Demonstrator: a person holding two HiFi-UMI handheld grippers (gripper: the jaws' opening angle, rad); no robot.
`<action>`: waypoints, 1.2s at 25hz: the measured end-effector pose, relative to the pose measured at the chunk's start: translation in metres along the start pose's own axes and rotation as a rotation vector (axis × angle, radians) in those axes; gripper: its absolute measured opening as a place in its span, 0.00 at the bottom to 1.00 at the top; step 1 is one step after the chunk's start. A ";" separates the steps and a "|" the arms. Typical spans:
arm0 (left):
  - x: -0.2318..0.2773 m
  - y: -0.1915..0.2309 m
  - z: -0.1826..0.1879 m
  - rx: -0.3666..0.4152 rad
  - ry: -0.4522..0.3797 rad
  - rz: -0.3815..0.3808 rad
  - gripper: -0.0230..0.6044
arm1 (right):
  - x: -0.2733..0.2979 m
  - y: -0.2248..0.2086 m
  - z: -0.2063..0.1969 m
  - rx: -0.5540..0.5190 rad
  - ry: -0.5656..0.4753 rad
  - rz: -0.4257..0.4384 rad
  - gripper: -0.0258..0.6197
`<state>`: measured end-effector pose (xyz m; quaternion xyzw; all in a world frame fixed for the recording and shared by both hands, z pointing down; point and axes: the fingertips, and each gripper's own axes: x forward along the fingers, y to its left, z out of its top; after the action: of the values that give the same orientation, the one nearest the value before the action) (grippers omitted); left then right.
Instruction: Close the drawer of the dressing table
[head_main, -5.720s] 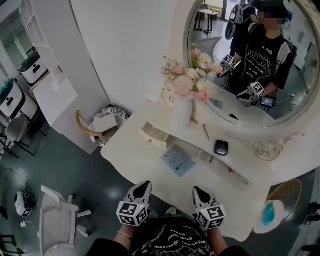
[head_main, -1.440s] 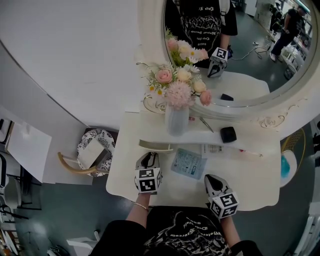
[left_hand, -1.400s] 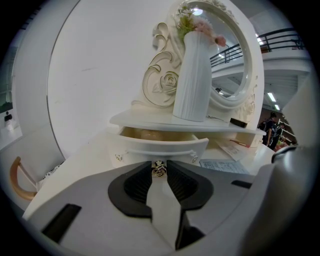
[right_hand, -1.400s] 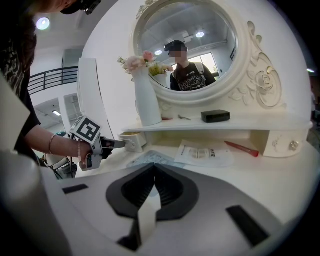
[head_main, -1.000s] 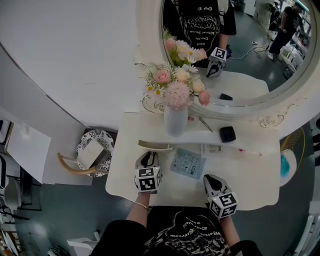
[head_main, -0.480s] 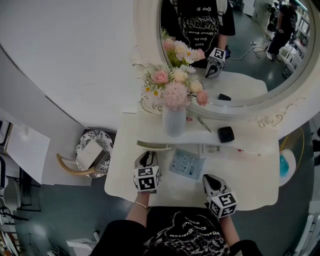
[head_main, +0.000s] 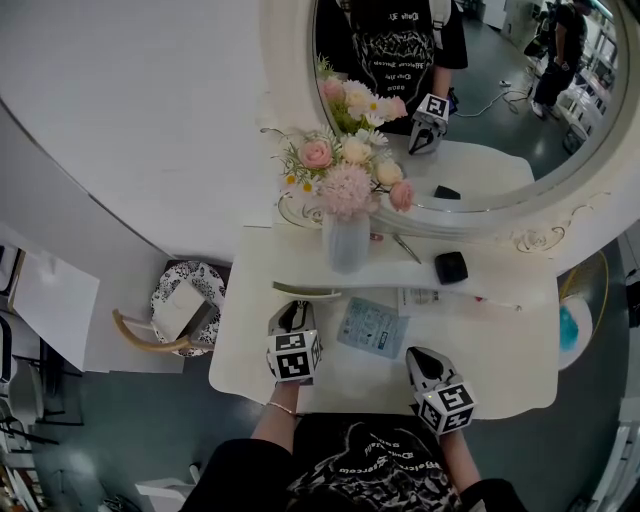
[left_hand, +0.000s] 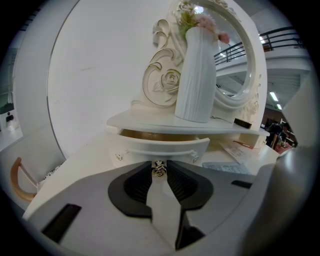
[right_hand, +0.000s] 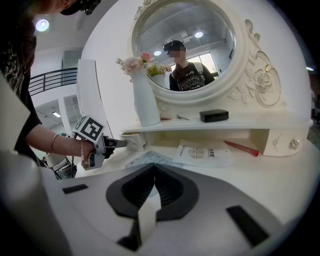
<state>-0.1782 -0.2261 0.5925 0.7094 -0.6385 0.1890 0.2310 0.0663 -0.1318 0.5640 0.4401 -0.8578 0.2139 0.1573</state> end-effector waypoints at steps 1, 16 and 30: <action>0.000 0.000 0.000 0.001 0.000 -0.001 0.20 | 0.000 0.000 0.000 0.001 0.000 -0.001 0.06; 0.005 0.001 0.005 0.010 -0.003 0.001 0.20 | 0.001 -0.002 -0.001 0.005 0.006 -0.003 0.06; 0.006 0.001 0.006 0.023 -0.001 0.007 0.20 | 0.002 -0.002 -0.004 0.012 0.016 -0.010 0.06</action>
<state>-0.1790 -0.2349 0.5912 0.7100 -0.6388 0.1967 0.2216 0.0677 -0.1323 0.5683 0.4435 -0.8530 0.2217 0.1628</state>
